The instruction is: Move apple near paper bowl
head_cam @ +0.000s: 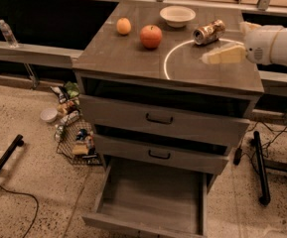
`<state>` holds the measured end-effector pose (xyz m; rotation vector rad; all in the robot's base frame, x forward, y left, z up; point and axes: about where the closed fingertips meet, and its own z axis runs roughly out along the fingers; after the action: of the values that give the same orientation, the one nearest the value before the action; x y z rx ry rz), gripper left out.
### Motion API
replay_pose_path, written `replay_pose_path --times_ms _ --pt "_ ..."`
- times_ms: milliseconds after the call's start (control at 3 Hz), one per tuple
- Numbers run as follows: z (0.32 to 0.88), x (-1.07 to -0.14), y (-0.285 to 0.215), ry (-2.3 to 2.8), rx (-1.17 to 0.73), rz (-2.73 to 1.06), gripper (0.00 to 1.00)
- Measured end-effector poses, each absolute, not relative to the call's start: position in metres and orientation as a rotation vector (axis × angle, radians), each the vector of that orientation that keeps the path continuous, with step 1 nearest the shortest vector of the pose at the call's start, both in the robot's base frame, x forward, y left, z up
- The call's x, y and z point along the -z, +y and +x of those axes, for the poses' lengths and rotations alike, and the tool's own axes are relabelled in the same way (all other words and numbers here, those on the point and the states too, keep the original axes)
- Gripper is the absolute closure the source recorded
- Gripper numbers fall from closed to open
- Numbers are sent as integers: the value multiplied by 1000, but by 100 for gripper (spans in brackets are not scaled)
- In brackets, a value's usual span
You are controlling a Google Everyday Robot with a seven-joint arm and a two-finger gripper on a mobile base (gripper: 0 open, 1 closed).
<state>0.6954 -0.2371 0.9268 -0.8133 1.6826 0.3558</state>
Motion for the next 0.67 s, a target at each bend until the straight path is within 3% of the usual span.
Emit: replay_pose_path --times_ms 667 --pt "753 -942 -151 1554 -392 -787 0"
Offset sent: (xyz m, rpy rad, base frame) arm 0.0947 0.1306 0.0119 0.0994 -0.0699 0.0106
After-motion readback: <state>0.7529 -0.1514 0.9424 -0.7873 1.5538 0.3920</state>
